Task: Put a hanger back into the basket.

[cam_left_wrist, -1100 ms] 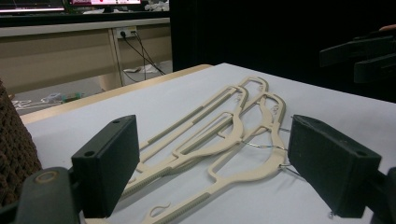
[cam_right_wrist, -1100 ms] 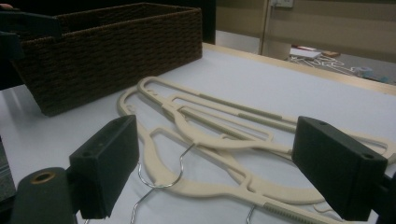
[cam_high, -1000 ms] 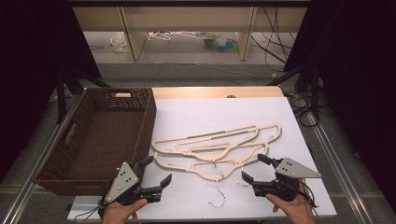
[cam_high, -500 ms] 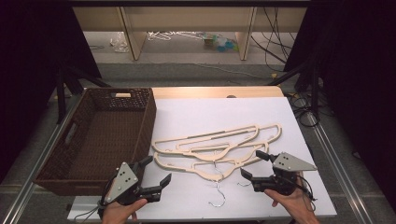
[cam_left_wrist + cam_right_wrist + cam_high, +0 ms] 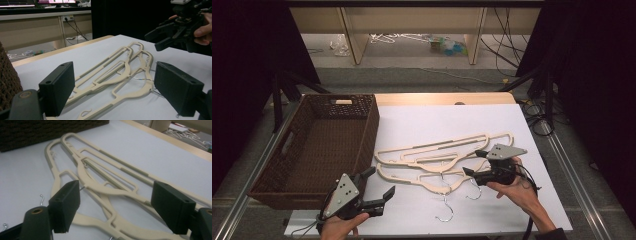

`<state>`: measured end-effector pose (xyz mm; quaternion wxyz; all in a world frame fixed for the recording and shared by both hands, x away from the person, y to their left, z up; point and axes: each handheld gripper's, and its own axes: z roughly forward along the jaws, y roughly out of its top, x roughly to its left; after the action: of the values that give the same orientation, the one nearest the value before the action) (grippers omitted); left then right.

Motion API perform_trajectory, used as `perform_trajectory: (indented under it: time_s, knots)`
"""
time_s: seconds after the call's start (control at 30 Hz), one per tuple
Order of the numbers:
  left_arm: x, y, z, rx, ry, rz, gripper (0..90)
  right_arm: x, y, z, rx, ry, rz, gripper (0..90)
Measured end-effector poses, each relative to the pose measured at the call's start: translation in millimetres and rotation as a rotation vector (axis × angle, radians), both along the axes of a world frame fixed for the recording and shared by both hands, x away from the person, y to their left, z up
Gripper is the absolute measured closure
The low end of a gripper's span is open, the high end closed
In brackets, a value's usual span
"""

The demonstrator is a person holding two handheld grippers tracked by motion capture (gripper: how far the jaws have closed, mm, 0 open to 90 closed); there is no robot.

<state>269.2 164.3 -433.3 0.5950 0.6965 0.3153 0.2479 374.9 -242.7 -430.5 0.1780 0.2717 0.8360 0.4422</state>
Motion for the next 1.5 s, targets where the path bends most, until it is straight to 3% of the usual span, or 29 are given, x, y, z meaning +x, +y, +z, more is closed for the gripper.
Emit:
perform_trajectory:
  time_s: [0.07, 0.13, 0.23, 0.4, 0.43, 0.5, 0.53, 0.67, 0.7, 0.77, 0.83, 1.03, 1.13, 1.4, 1.5]
  knots:
    - [0.2, -0.4, -0.3, 0.002, -0.001, -0.004, 16.8, 4.6, 1.8, -0.1, -0.023, -0.001, 0.006, 25.8]
    - [-0.2, -1.2, -0.4, -0.001, 0.003, -0.004, 16.9, 17.9, 8.5, -3.5, -0.087, 0.005, 0.039, 29.6]
    - [0.2, -1.1, -0.5, 0.002, 0.002, -0.006, 16.9, 30.7, 14.8, -9.0, -0.142, 0.030, 0.055, 30.3]
    - [-0.1, -1.3, -0.2, -0.002, 0.001, -0.007, 17.2, 47.6, 17.1, -19.9, -0.179, 0.041, 0.074, 30.8]
    - [0.2, -1.6, -1.0, 0.003, 0.005, -0.009, 17.2, 54.4, 18.6, -24.8, -0.225, 0.031, 0.068, 30.8]
    - [0.0, -2.6, -1.6, -0.009, 0.016, -0.007, 17.1, 58.1, 19.3, -25.5, -0.225, 0.038, 0.075, 31.0]
    - [0.6, -1.8, -1.0, 0.008, 0.003, -0.011, 17.2, 63.7, 23.5, -27.8, -0.232, 0.034, 0.099, 31.3]
    - [0.9, -2.3, -1.6, 0.005, 0.001, -0.011, 17.4, 72.5, 29.2, -32.4, -0.279, 0.039, 0.142, 32.7]
    - [0.9, -2.3, -1.6, 0.005, 0.001, -0.011, 17.4, 73.4, 29.6, -33.5, -0.272, 0.068, 0.138, 33.6]
    - [0.6, -2.1, -1.3, 0.010, 0.002, -0.010, 17.5, 75.5, 28.6, -35.7, -0.268, 0.085, 0.159, 33.7]
    - [0.3, -1.8, -1.0, 0.010, 0.003, -0.011, 17.5, 79.5, 24.1, -41.1, -0.295, 0.106, 0.158, 34.4]
    - [1.6, -1.9, -2.0, 0.017, 0.010, -0.011, 17.7, 86.0, 23.5, -49.6, -0.301, 0.115, 0.177, 37.3]
    - [1.6, -1.8, -1.8, 0.016, 0.008, -0.011, 17.7, 85.1, 23.8, -49.1, -0.313, 0.106, 0.191, 42.9]
    - [1.6, -2.0, -1.9, 0.017, 0.010, -0.012, 17.8, 74.8, 22.8, -43.0, -0.405, 0.079, 0.267, 55.5]
    - [1.6, -2.2, -2.3, 0.019, 0.012, -0.012, 17.9, 72.6, 22.6, -41.5, -0.430, 0.060, 0.281, 55.8]
